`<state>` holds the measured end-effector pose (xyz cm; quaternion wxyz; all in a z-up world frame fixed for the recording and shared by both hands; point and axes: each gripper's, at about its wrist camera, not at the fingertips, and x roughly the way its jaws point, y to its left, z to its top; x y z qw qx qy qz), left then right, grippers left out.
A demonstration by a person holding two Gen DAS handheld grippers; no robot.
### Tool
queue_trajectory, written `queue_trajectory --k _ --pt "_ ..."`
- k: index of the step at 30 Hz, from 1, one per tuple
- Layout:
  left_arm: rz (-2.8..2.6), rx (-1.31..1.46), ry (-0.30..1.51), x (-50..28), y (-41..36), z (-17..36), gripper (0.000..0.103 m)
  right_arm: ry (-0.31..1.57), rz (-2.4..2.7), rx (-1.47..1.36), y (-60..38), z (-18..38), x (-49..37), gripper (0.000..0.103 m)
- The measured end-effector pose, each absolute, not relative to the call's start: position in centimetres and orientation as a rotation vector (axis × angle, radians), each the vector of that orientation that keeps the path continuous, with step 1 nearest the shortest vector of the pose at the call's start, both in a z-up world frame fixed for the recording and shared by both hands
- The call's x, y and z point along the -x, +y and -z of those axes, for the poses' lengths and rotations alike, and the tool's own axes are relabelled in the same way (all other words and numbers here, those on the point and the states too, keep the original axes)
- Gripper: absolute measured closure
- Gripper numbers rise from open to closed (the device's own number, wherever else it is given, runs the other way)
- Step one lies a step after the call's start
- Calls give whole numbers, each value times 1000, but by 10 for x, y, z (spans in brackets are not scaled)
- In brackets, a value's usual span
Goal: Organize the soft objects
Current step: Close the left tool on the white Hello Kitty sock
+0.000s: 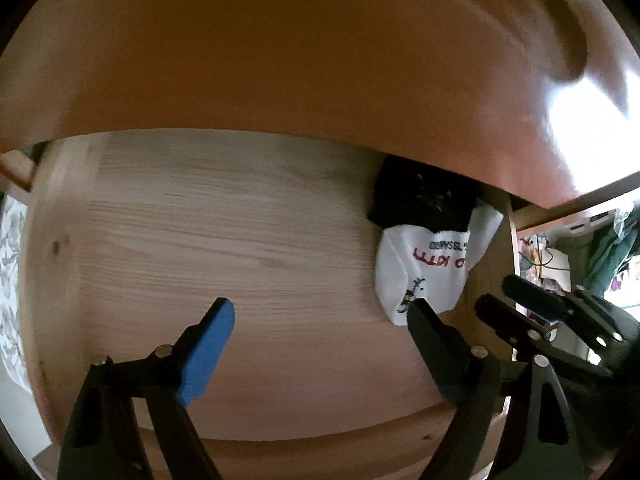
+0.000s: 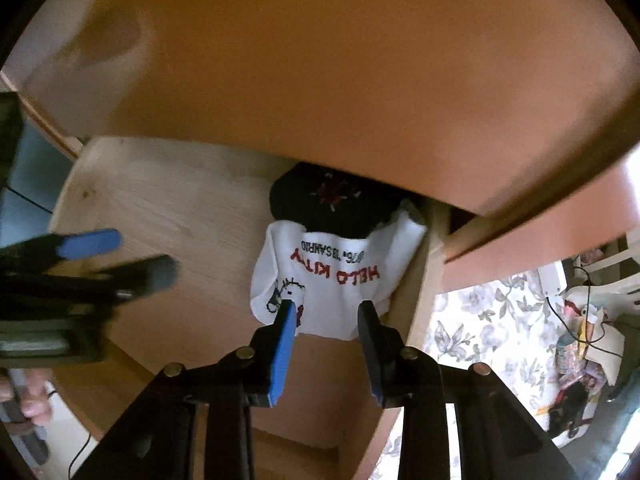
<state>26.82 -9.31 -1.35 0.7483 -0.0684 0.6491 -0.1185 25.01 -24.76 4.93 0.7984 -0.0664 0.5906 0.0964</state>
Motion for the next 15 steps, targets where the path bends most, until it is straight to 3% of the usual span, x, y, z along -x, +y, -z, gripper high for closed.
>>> queue_trajectory --k 4,15 --pt "260 139 1462 -268 -112 25 25 1236 -215 143 -258 -61 -240 68" --pt "253 24 1498 -278 -152 39 59 1166 -239 120 -265 -76 -223 68"
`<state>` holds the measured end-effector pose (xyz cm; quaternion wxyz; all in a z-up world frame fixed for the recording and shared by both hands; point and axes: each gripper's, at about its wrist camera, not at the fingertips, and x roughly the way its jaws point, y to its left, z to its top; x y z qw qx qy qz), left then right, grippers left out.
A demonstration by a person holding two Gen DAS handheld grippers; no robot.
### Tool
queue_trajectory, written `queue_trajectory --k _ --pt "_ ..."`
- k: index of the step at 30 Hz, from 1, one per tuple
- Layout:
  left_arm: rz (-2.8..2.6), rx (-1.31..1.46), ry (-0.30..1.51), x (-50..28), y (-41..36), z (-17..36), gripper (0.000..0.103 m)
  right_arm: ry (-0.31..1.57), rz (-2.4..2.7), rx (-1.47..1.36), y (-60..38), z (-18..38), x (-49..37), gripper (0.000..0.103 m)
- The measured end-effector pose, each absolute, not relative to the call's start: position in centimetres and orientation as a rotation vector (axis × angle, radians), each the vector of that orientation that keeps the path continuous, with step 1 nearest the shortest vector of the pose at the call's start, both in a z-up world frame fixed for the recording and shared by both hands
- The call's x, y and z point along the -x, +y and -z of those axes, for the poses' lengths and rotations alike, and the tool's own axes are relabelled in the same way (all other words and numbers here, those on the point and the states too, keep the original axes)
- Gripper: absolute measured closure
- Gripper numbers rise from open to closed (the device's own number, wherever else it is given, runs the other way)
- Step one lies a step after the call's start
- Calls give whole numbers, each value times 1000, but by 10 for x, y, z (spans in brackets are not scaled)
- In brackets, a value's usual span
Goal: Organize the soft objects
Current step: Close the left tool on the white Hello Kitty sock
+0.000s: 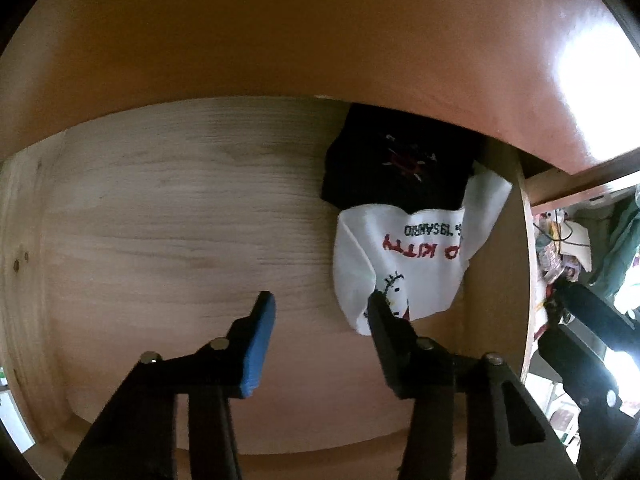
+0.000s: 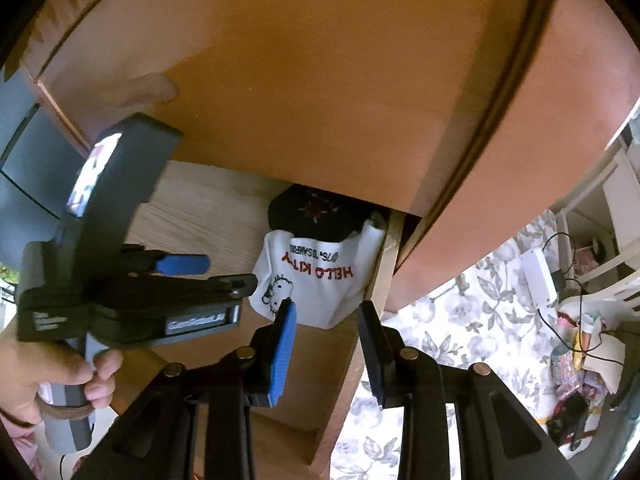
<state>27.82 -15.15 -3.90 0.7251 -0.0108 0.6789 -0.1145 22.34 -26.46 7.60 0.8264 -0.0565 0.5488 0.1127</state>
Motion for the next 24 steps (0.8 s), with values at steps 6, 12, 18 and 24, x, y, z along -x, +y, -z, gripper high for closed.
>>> queue_trajectory --k 6,12,18,24 --pt "276 -12 1506 -280 -165 42 74 1166 -236 109 -274 -73 -227 68" --pt "282 -79 1515 -287 -202 51 85 1168 -229 103 -279 -74 -226 68" --pt "308 -83 1498 -290 -202 52 97 1171 -218 104 -280 -73 -226 68" --pt "325 -69 1478 -292 -183 47 98 1178 -212 107 -277 -69 -229 68"
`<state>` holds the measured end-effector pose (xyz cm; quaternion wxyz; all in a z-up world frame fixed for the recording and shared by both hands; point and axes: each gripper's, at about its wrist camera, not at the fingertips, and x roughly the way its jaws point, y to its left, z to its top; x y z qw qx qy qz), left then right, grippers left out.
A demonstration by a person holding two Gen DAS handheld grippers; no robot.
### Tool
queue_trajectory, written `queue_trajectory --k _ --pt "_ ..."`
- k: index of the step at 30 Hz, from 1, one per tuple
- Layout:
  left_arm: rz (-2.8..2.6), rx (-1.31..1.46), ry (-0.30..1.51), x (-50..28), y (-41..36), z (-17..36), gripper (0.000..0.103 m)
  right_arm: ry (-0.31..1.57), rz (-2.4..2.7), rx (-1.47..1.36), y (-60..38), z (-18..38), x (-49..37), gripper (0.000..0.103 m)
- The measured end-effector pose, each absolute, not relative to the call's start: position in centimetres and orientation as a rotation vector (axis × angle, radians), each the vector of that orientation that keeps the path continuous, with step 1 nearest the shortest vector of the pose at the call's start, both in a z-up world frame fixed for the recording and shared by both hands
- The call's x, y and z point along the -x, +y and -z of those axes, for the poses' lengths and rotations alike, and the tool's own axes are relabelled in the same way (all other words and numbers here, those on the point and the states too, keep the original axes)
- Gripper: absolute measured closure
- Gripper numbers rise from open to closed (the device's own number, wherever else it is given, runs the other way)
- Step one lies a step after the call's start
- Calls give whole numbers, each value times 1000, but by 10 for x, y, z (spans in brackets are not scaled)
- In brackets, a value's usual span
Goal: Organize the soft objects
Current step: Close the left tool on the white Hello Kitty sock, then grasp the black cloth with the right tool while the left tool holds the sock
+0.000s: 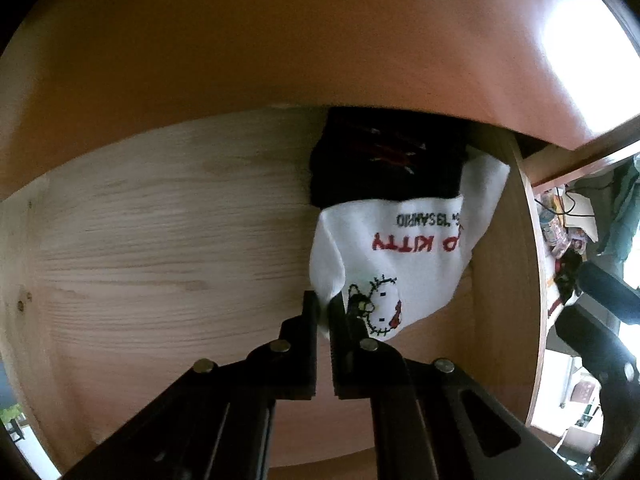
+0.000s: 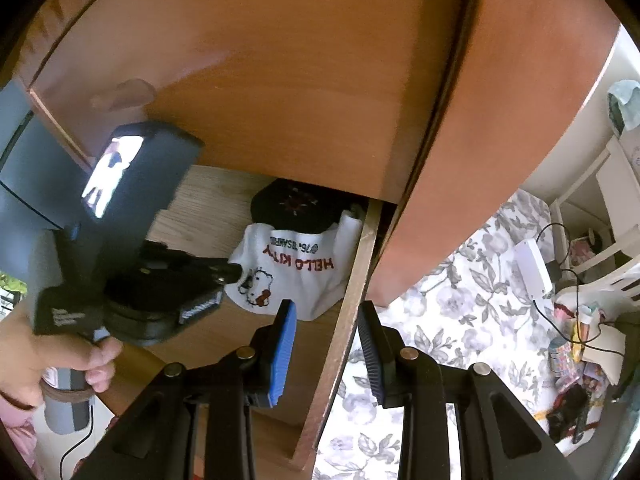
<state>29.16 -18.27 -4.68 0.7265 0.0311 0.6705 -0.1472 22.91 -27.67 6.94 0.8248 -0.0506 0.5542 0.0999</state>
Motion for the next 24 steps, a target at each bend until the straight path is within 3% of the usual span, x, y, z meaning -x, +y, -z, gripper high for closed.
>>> queue_trajectory --k 24 --pt "188 -308 1381 -283 -115 21 99 1208 -275 268 -214 -36 -263 67"
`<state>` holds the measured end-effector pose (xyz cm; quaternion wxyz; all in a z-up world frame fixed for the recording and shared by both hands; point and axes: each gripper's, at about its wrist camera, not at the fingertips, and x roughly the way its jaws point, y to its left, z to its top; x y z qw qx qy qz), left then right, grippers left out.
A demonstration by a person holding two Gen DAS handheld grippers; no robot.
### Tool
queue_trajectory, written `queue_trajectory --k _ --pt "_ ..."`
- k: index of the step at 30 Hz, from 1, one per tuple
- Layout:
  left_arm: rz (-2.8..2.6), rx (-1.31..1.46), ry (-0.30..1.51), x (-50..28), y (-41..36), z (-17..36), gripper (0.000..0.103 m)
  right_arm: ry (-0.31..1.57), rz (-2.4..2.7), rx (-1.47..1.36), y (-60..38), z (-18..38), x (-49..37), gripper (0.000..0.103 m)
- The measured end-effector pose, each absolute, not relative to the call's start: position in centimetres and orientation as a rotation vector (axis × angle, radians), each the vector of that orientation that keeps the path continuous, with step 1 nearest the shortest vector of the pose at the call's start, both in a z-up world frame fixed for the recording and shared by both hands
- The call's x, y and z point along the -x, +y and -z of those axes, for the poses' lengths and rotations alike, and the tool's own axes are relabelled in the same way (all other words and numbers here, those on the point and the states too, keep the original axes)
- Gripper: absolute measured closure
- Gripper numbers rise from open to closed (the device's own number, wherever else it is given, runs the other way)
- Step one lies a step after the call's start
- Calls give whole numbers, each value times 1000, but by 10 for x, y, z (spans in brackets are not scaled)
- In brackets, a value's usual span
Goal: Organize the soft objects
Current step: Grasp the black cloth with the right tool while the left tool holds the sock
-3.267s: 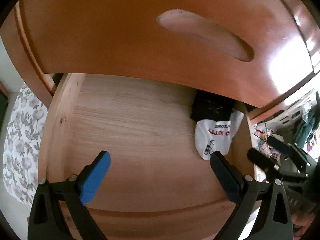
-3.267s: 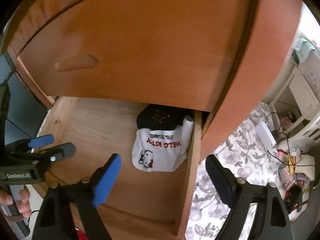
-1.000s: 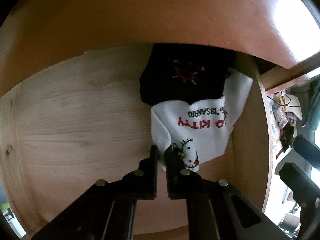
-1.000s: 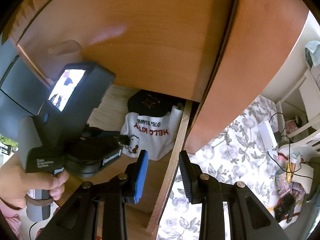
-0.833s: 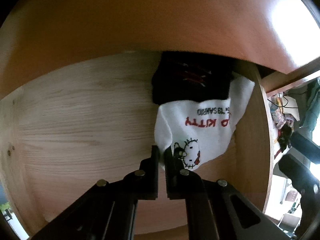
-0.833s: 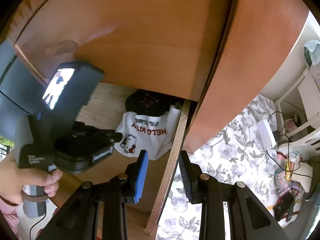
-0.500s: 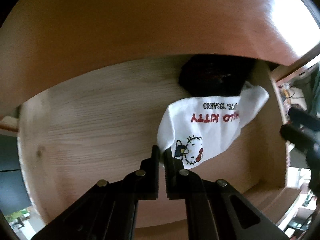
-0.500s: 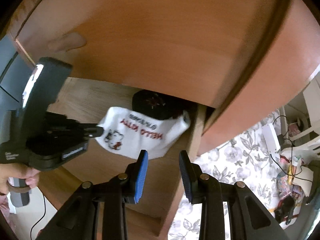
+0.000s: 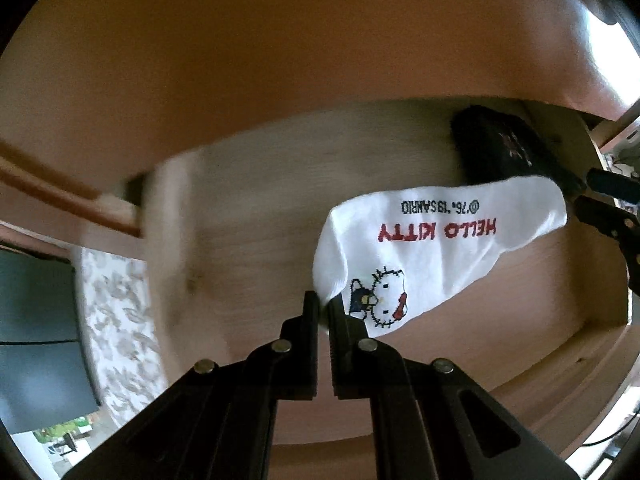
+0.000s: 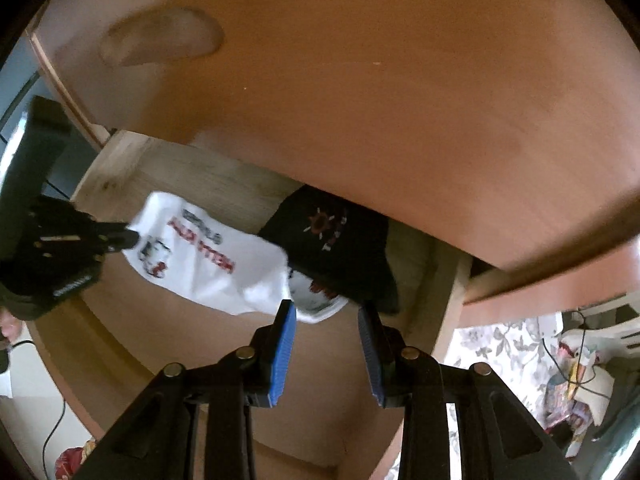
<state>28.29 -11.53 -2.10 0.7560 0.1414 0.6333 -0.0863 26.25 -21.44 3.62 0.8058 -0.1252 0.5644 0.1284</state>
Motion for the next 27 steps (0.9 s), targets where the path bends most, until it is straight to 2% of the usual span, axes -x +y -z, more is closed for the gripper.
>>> queue_trajectory --k 7,8,27 --pt "177 -288 1374 -275 -99 10 99 1254 -249 303 -212 -17 -271 58" --pt "178 -281 1375 -276 -85 -4 99 1262 -248 296 -213 -15 -272 57" --pt "193 -200 1388 -276 -56 10 99 1325 -235 339 -216 12 -269 56"
